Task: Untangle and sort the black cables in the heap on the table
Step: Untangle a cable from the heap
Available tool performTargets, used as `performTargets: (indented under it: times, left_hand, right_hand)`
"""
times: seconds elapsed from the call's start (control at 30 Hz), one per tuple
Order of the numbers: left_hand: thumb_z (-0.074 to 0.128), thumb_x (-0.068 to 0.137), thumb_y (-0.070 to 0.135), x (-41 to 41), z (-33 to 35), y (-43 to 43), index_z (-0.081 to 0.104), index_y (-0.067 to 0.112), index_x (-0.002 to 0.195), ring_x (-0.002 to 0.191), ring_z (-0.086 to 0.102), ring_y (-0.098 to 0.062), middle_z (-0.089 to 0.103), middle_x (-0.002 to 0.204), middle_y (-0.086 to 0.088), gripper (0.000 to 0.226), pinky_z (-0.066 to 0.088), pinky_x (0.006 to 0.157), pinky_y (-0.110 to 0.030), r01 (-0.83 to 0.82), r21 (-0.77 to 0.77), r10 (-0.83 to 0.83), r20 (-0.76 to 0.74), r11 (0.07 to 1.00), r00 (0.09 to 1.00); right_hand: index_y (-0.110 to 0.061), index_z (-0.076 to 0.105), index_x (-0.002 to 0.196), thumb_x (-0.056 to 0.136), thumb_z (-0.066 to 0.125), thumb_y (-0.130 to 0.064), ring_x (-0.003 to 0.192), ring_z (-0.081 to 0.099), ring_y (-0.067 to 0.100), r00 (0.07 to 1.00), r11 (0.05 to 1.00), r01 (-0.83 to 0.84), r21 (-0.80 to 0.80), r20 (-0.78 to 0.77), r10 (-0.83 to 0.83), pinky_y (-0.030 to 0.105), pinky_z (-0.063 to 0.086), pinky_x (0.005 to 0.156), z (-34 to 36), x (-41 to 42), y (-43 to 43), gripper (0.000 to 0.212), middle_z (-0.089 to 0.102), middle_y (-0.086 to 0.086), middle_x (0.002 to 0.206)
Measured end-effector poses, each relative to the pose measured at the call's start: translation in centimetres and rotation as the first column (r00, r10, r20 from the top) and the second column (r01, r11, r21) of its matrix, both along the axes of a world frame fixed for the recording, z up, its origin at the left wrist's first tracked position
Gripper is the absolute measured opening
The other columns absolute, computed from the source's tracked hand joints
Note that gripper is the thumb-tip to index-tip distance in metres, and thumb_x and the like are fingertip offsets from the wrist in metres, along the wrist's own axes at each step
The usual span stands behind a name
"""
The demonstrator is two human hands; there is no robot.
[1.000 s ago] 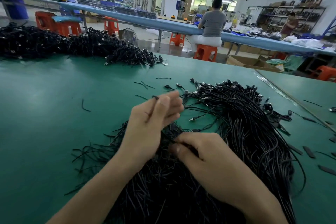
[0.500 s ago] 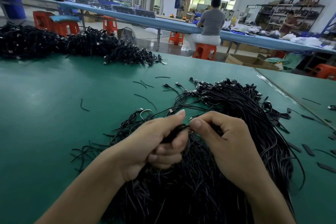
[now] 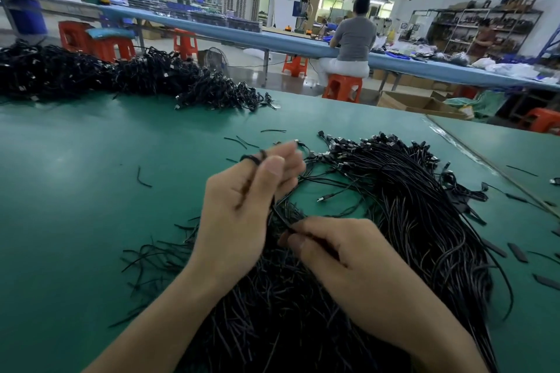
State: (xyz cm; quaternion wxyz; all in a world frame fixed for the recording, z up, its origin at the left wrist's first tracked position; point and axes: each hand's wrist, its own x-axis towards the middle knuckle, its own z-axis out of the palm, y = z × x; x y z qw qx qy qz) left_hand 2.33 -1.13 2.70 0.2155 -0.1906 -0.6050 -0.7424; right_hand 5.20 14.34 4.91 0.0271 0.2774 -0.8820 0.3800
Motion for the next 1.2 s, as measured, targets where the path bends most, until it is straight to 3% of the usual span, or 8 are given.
performTargets:
  times: [0.17, 0.33, 0.5, 0.63, 0.77, 0.87, 0.97, 1.2]
  left_hand:
    - [0.051, 0.102, 0.036, 0.4, -0.5, 0.4, 0.07, 0.033, 0.074, 0.058, 0.063, -0.002, 0.071, 0.068, 0.011, 0.034, 0.051, 0.058, -0.021, -0.084, -0.586, 0.131, 0.038, 0.806, 0.991]
    - [0.039, 0.103, 0.044, 0.7, 0.3, 0.3, 0.064, 0.021, 0.056, 0.038, 0.052, -0.012, 0.059, 0.046, 0.003, 0.058, 0.039, 0.043, -0.014, 0.302, -0.518, -0.023, 0.478, 0.8, 0.878]
    - [0.048, 0.097, 0.052, 0.9, 1.7, -0.8, 0.046, 0.025, 0.05, 0.03, 0.024, -0.004, 0.031, 0.038, 0.009, 0.055, 0.019, 0.032, -0.015, 0.619, -0.009, -0.477, 0.628, 0.786, 0.615]
    - [0.047, 0.094, 0.038, 0.7, 2.6, -1.7, 0.046, 0.022, 0.052, 0.032, 0.027, -0.002, 0.038, 0.039, 0.01, 0.045, 0.023, 0.033, -0.015, 0.626, 0.562, -0.841, 0.376, 0.541, 0.389]
    - [0.053, 0.095, 0.039, 0.1, 3.1, -1.8, 0.065, 0.016, 0.06, 0.044, 0.056, -0.004, 0.059, 0.056, 0.005, 0.043, 0.046, 0.041, -0.013, 0.387, 0.767, -0.766, 0.204, 0.512, 0.61]
    - [0.054, 0.085, 0.032, -0.4, 2.2, -0.9, 0.076, 0.006, 0.083, 0.076, 0.075, -0.016, 0.076, 0.087, -0.01, 0.035, 0.057, 0.061, -0.018, 0.238, 0.62, -0.466, 0.234, 0.748, 0.853]
    - [0.051, 0.09, 0.033, -0.6, 0.6, -0.4, 0.069, 0.01, 0.106, 0.096, 0.074, -0.018, 0.077, 0.1, -0.006, 0.033, 0.058, 0.079, -0.022, 0.039, 0.16, -0.071, 0.201, 0.986, 0.977]
    - [0.047, 0.104, 0.024, -0.1, -0.6, 0.1, 0.072, 0.023, 0.091, 0.077, 0.07, -0.006, 0.074, 0.082, 0.006, 0.028, 0.056, 0.07, -0.022, 0.075, -0.525, 0.037, 0.199, 0.848, 0.979]
  right_hand:
    - [-0.025, 0.072, 0.074, 0.084, 0.064, -0.051, 0.056, 0.056, 0.003, 0.98, 0.984, 0.126, -0.13, -0.136, -0.143, 0.022, 0.045, 0.053, 0.0, -0.4, 1.3, 0.029, 0.065, -0.012, 0.064]
    - [-0.026, 0.074, 0.074, 0.082, 0.078, -0.031, 0.068, 0.067, 0.009, 0.978, 0.963, 0.088, -0.253, -0.163, -0.132, 0.018, 0.049, 0.062, 0.2, -0.8, 1.8, 0.01, 0.071, -0.011, 0.072]
    - [-0.023, 0.073, 0.077, 0.079, 0.077, -0.04, 0.055, 0.052, 0.001, 0.993, 0.89, 0.045, -0.454, -0.075, -0.089, 0.015, 0.041, 0.053, -0.1, -1.0, 1.3, 0.018, 0.066, -0.004, 0.063]
    - [-0.029, 0.071, 0.079, 0.091, 0.06, -0.051, 0.045, 0.04, 0.001, 0.984, 0.922, 0.159, -0.354, -0.015, -0.176, 0.011, 0.029, 0.044, -0.7, -1.4, 1.0, 0.028, 0.059, -0.006, 0.059]
    - [-0.034, 0.071, 0.094, 0.095, 0.052, -0.047, 0.045, 0.043, 0.007, 0.98, 0.978, 0.196, -0.067, 0.029, -0.195, 0.024, 0.035, 0.044, -1.5, -1.3, 0.2, 0.023, 0.064, -0.002, 0.068]
    - [-0.038, 0.066, 0.106, 0.101, 0.048, -0.039, 0.048, 0.047, 0.018, 0.991, 0.995, 0.103, 0.012, 0.087, -0.104, 0.037, 0.041, 0.048, -1.7, -0.8, -0.7, 0.019, 0.063, 0.003, 0.069]
    - [-0.037, 0.064, 0.112, 0.102, 0.048, -0.035, 0.05, 0.051, 0.01, 0.993, 0.992, 0.063, 0.109, 0.089, -0.073, 0.028, 0.04, 0.048, -1.4, -0.4, -0.6, 0.019, 0.061, -0.005, 0.07]
    - [-0.027, 0.074, 0.081, 0.09, 0.064, -0.035, 0.062, 0.06, 0.002, 0.989, 0.994, 0.108, 0.006, -0.099, -0.107, 0.016, 0.045, 0.058, 0.9, 0.2, 1.7, 0.015, 0.067, -0.014, 0.07]
